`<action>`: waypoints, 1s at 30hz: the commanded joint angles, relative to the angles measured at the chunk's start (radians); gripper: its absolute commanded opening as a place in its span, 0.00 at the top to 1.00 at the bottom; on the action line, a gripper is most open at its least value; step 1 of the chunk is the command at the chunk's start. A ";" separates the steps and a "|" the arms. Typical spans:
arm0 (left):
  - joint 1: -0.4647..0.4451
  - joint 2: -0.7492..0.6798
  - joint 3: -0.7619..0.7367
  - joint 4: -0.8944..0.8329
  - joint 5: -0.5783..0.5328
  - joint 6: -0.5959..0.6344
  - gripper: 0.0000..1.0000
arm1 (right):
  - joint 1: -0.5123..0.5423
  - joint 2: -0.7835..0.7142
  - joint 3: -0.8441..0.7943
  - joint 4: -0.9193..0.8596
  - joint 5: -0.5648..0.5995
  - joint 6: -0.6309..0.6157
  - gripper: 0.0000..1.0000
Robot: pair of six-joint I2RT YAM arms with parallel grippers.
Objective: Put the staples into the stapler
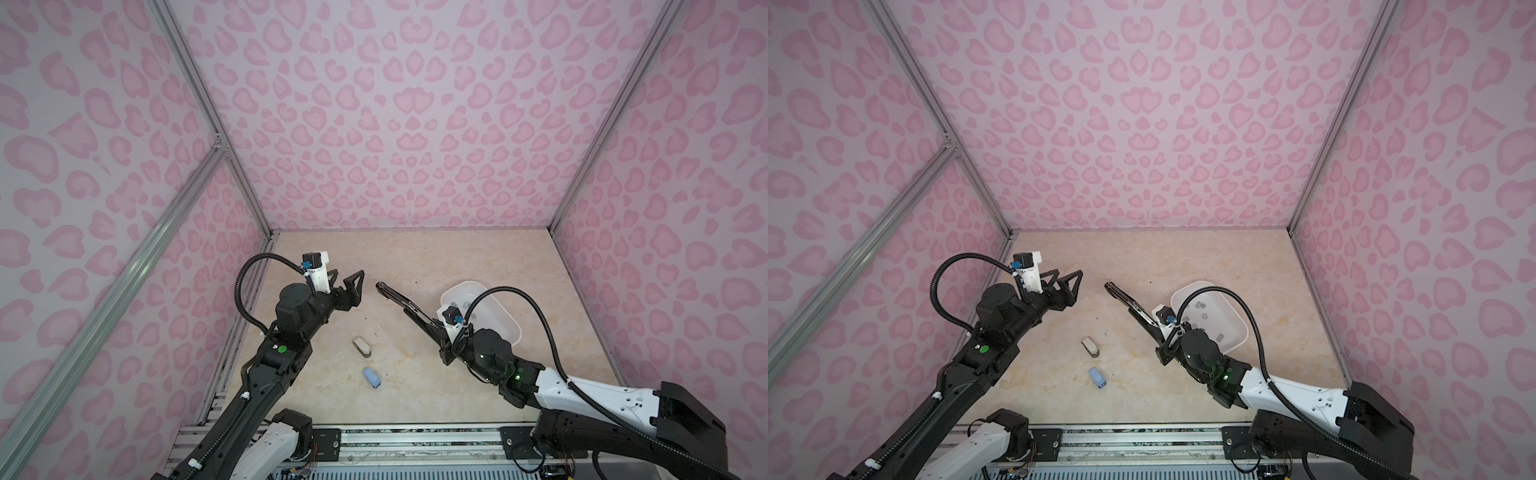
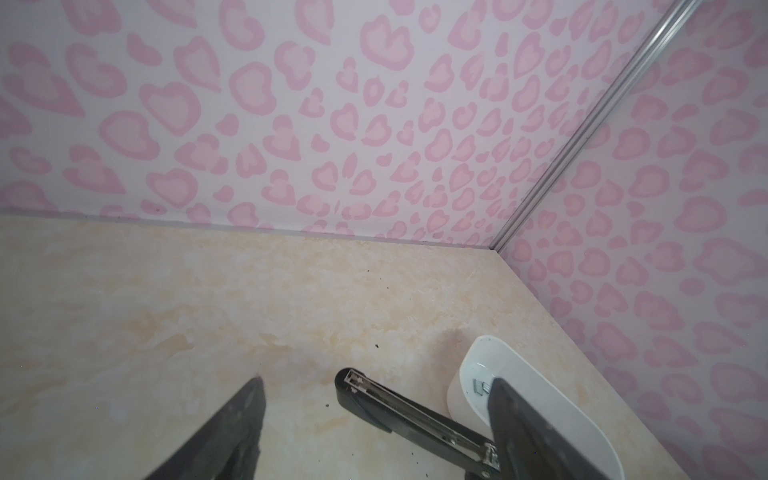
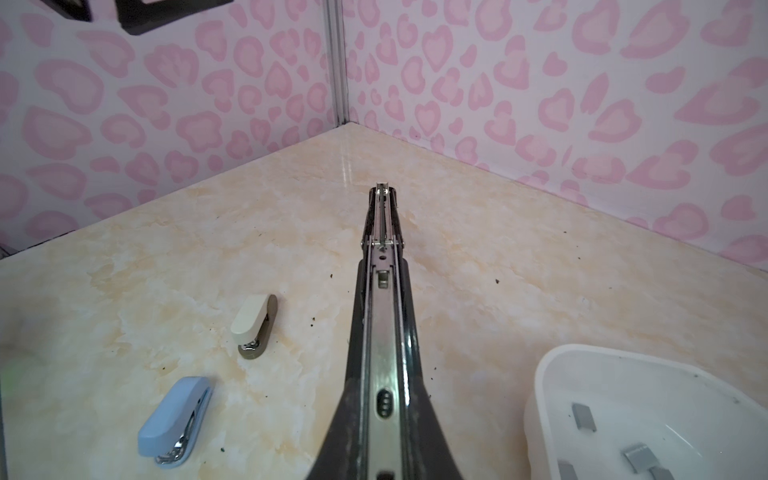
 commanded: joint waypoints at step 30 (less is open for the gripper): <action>0.002 -0.007 -0.248 0.121 -0.322 -0.128 0.10 | 0.011 0.623 0.157 0.293 0.284 0.151 1.00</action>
